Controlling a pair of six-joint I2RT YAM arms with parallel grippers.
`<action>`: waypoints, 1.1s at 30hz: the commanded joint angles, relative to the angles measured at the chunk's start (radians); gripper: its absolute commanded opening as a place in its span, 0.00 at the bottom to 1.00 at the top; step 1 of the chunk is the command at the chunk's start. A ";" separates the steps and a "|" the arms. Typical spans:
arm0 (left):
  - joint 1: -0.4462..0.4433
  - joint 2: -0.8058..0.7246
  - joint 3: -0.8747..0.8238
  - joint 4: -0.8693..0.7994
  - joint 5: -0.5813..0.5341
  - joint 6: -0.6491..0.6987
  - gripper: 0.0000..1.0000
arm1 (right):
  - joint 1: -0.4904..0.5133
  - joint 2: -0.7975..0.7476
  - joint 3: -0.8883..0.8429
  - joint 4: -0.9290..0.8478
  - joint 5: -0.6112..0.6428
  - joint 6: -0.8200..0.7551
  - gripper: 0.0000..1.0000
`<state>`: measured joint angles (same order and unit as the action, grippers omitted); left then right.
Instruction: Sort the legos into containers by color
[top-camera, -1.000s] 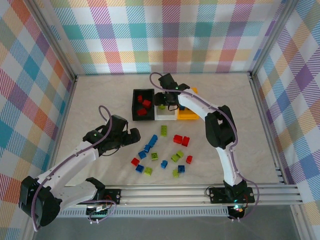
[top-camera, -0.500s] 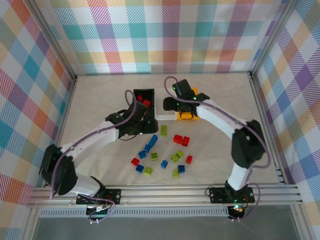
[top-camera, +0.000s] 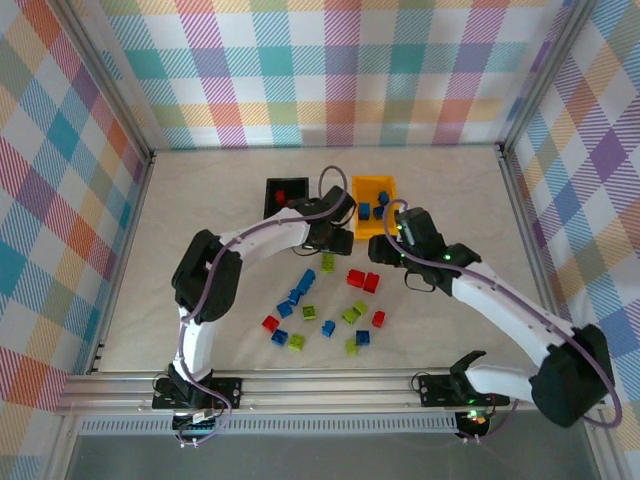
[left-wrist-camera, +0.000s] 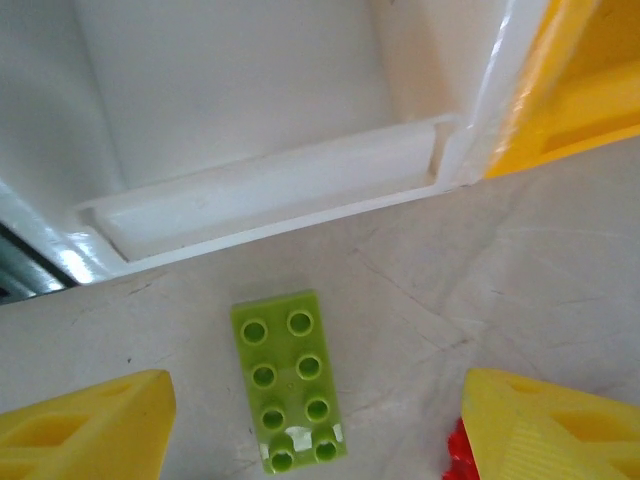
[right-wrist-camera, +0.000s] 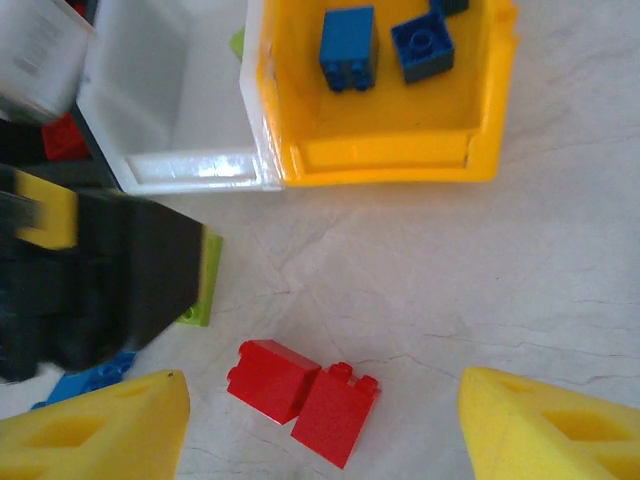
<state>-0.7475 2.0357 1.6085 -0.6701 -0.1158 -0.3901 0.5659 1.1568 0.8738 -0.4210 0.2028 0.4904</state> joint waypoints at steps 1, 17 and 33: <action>-0.023 0.044 0.047 -0.095 -0.067 0.019 0.72 | -0.021 -0.075 -0.023 0.000 0.029 0.007 0.72; -0.072 0.145 0.002 -0.107 -0.057 -0.062 0.50 | -0.078 -0.176 -0.093 0.050 -0.019 0.007 0.73; -0.093 0.051 -0.083 -0.044 -0.095 -0.080 0.30 | -0.092 -0.175 -0.087 0.047 -0.033 0.019 0.74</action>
<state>-0.8234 2.1250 1.5677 -0.6781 -0.2043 -0.4564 0.4831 0.9974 0.7906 -0.3931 0.1787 0.4942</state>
